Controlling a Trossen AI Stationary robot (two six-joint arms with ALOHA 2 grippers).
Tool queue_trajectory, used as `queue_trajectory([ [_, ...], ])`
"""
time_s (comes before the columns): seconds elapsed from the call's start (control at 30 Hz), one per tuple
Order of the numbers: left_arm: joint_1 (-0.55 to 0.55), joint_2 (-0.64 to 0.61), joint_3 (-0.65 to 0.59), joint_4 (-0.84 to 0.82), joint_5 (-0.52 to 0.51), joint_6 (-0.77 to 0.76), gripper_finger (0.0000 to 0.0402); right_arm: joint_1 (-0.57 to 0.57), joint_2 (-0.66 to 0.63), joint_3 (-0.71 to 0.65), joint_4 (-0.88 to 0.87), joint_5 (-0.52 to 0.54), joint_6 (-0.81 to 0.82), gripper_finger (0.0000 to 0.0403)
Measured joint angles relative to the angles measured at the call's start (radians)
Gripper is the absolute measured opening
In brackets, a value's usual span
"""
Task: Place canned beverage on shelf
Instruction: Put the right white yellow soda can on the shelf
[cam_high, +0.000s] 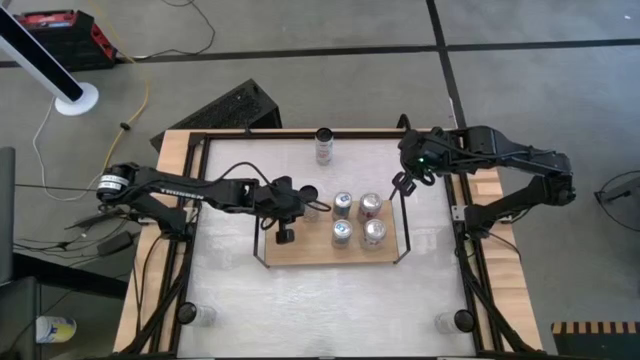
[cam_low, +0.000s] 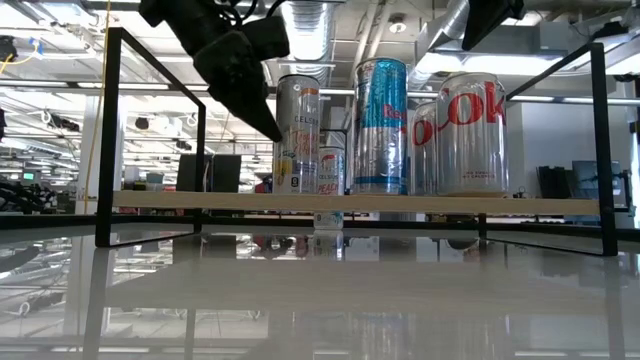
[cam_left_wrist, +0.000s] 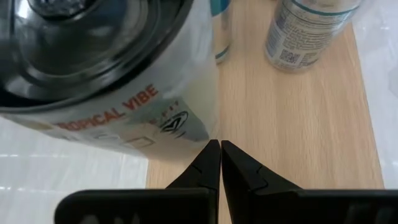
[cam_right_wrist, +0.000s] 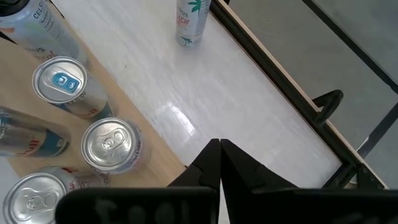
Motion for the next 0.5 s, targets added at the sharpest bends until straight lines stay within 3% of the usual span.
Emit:
queue_trajectory([
  [0.3, 0.003, 0.0, 0.0, 0.0, -0.025, 0.01, 0.0, 0.0, 0.0, 0.0, 0.0, 0.0, 0.0, 0.0021],
  [0.5, 0.019, 0.0, 0.0, -0.016, -0.027, 0.011, 0.0, 0.0, 0.0, 0.0, 0.0, -0.001, 0.0, 0.0033],
])
